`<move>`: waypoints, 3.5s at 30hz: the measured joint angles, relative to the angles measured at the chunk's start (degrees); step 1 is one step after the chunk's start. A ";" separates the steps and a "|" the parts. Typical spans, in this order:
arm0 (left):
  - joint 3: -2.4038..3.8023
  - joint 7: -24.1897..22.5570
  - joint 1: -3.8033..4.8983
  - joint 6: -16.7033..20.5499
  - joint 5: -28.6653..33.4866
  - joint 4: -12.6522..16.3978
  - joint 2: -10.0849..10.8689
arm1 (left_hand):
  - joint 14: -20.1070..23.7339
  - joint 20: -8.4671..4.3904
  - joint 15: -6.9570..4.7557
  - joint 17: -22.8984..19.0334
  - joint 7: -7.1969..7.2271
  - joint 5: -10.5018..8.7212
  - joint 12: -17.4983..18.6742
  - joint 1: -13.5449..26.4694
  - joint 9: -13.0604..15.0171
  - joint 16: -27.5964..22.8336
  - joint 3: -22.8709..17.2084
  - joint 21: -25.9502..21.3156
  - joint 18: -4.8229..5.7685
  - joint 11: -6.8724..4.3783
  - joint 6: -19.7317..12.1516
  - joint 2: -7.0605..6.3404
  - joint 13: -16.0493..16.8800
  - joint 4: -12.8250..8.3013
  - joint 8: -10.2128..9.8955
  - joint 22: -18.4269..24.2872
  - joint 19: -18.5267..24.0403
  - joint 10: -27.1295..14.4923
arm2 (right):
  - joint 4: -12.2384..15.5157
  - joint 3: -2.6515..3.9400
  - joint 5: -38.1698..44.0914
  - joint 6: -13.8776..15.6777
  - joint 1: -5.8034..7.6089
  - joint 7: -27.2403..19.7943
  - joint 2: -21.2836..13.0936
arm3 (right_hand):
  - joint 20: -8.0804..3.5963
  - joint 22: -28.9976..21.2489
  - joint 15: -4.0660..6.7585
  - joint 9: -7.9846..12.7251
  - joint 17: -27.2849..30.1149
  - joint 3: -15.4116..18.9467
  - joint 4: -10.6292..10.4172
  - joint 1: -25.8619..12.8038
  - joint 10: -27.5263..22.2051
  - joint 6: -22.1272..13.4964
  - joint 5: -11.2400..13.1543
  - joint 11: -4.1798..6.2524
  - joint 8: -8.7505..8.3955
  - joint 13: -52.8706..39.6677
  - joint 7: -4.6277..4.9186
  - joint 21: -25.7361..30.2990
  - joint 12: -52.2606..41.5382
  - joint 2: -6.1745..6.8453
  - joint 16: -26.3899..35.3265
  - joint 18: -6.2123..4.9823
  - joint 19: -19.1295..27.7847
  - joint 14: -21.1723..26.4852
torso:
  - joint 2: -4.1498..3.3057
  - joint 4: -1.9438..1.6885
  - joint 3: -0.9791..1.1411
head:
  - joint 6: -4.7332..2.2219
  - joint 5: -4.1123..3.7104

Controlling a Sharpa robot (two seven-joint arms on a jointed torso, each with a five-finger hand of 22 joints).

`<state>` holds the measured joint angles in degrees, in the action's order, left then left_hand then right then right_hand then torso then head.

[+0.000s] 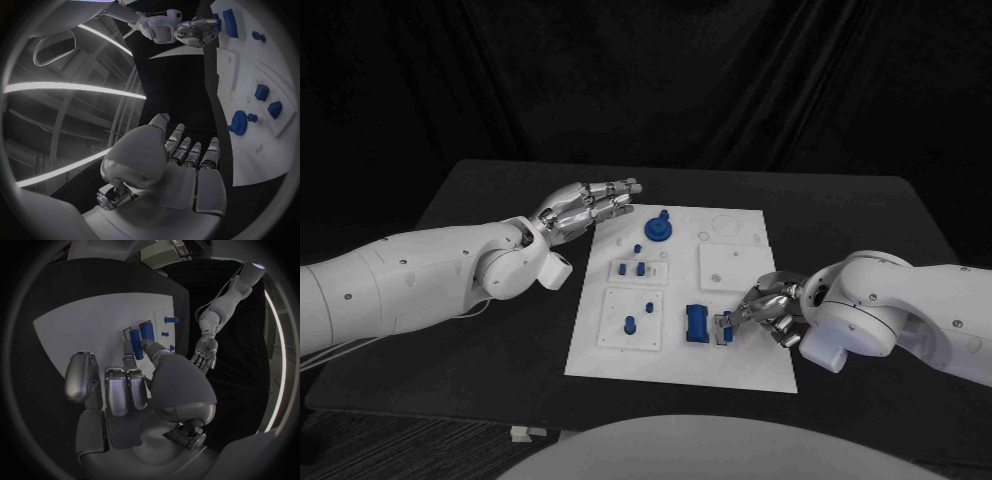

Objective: Assemble the parts on the task board

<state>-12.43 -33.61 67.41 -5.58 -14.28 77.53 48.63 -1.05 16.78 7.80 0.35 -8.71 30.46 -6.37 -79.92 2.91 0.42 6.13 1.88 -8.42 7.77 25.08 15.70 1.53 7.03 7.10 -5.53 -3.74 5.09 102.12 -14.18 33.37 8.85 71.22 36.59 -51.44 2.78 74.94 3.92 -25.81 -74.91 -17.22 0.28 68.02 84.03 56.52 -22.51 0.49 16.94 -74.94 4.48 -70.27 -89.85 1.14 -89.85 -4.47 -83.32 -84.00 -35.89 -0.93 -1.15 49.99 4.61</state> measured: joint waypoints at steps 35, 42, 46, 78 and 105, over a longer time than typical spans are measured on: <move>0.00 0.27 -0.21 -0.66 0.00 -0.32 -0.23 | 0.21 0.00 0.21 0.00 0.00 0.22 -0.22 -0.23 0.00 0.00 -0.48 0.00 0.00 0.00 0.00 0.23 0.00 -0.15 0.00 -0.01 0.00 0.00 | -2.17 0.02 2.92 -2.33 -1.72 1.67 1.46 | 0.46 -0.02 -0.34 1.61 0.00 4.41 -4.56 -4.18 -0.20 0.08 6.58 -0.60 -1.14 0.02 -0.08 2.45 0.00 0.14 0.00 0.00 0.96 0.05 | 0.06 -0.05 -0.03 | 0.00 0.18; 0.00 0.38 -0.24 -0.81 0.00 -0.36 -0.23 | 0.21 0.00 0.21 0.00 0.00 0.45 -0.22 -0.40 0.00 0.00 -0.65 0.00 0.00 0.00 0.00 0.40 0.00 -0.33 0.00 -0.01 0.00 0.00 | -2.11 0.01 2.95 -2.13 -1.74 1.53 1.46 | 0.29 -0.03 -0.35 1.47 0.00 4.47 -4.50 -4.18 -0.20 0.59 6.80 -0.60 -1.14 0.03 -0.19 3.02 0.00 0.14 0.00 0.00 1.12 0.05 | 0.06 -0.04 -0.03 | 0.00 0.37; 0.00 0.49 -0.27 -0.92 0.00 -0.38 -0.22 | 0.21 0.00 0.21 0.00 0.00 0.45 -0.22 -0.45 0.00 0.00 -0.64 0.00 0.00 0.04 0.00 0.45 0.00 -0.31 0.00 -0.01 0.00 -0.04 | -1.90 0.00 3.07 -1.75 -1.75 1.41 1.45 | 0.09 -0.03 -0.35 0.90 0.00 4.99 -4.48 -4.18 -0.20 0.89 6.80 -0.60 -0.06 0.03 -0.49 3.11 0.00 0.14 0.00 0.00 1.32 0.05 | 0.05 -0.02 -0.03 | 0.00 0.37; 0.00 1.62 -0.43 -1.88 0.00 -0.73 -0.45 | 0.00 0.00 0.41 0.00 0.00 0.93 -0.22 -1.21 0.00 0.00 -1.91 0.00 0.00 0.20 0.00 0.16 0.00 -0.95 0.00 -0.01 -0.42 -0.21 | -1.27 0.02 5.17 -1.06 -1.76 0.54 1.40 | 0.00 -0.04 -0.35 -6.96 0.00 11.77 -9.05 -6.13 -0.19 -3.99 13.23 -0.60 10.39 0.04 -0.73 4.66 0.00 0.45 0.00 0.00 1.83 0.05 | 0.04 0.02 -0.04 | 0.00 0.48; 0.00 2.38 -0.68 -2.73 0.00 -1.05 -0.59 | -0.20 0.00 0.61 0.04 0.00 0.89 -0.22 -1.66 0.00 0.23 -2.97 0.23 0.00 0.20 0.00 0.15 0.00 -1.38 0.00 -0.01 -0.42 -0.21 | -0.15 0.16 9.93 0.07 -1.76 -0.49 0.89 | -0.72 0.00 0.79 -16.83 0.00 7.80 -4.95 1.52 0.03 -10.07 -8.07 1.06 21.52 0.03 -2.44 5.50 0.00 -0.87 0.00 0.00 2.56 -0.05 | 0.09 -0.02 -0.02 | 0.00 0.25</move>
<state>-12.43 -31.24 66.73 -8.31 -14.28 76.48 48.04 -1.25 16.78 8.41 0.40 -8.71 31.35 -6.59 -81.58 2.91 0.65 3.16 2.10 -8.41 7.97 25.08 15.85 1.53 5.65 7.10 -5.54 -4.16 4.89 101.98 -14.02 43.30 8.92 69.47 36.10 -50.55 2.06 74.94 4.71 -42.64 -74.90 -9.41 -4.66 69.54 84.05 46.45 -30.58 1.55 38.45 -74.92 2.04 -64.77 -89.85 0.27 -89.85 -4.47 -80.76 -84.05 -35.80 -0.94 -1.18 49.99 4.86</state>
